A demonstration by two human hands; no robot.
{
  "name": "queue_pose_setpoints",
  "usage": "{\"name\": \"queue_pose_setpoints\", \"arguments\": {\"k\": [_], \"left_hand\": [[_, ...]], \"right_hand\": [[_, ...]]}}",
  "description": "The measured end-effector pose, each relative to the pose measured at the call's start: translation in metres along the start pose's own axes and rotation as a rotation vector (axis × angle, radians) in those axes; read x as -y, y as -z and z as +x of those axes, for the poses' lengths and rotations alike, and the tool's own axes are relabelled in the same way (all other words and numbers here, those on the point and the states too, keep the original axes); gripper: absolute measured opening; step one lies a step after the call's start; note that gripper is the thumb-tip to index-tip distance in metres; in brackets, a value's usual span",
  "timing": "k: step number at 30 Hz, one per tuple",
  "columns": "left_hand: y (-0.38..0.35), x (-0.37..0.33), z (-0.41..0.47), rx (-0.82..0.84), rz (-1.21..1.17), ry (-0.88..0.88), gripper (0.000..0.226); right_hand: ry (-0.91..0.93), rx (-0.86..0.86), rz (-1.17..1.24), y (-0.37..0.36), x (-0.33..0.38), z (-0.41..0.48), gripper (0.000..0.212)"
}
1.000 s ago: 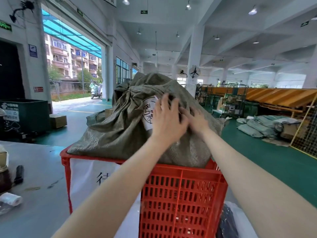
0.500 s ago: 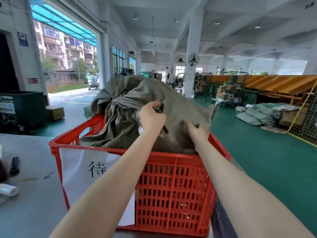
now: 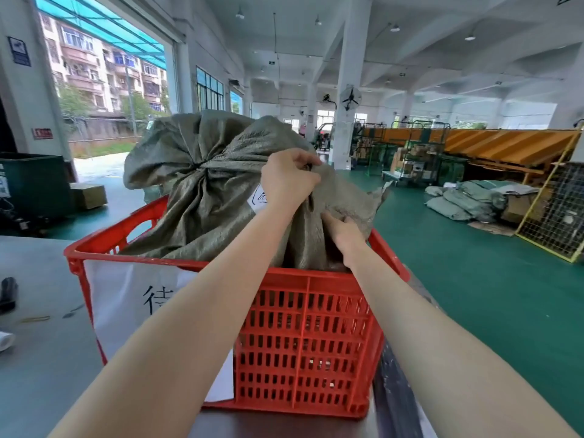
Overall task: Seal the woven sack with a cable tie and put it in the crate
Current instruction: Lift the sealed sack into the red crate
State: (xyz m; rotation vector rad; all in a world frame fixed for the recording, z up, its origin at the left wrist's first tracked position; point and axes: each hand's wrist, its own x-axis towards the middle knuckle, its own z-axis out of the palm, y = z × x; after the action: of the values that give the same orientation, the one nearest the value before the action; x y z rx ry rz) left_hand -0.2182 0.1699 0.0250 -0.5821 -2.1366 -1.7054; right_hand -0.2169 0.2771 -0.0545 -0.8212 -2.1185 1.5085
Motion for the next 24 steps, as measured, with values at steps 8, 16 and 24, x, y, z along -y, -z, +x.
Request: {"name": "queue_pose_setpoints", "arguments": {"k": [8,16,24], "left_hand": [[0.043,0.033,0.0,-0.297,0.114,-0.057,0.028],[0.085,0.114,0.016,-0.108,0.407,0.602,0.107],[0.076,0.119,0.021,0.007,0.546,0.607,0.069]], "right_hand": [[-0.025,-0.061,-0.119,-0.004,-0.005,-0.002,0.082],[-0.051,-0.069,-0.129,-0.006,-0.005,-0.001,0.082],[-0.142,-0.08,-0.3,-0.025,0.008,-0.01,0.078]]}}
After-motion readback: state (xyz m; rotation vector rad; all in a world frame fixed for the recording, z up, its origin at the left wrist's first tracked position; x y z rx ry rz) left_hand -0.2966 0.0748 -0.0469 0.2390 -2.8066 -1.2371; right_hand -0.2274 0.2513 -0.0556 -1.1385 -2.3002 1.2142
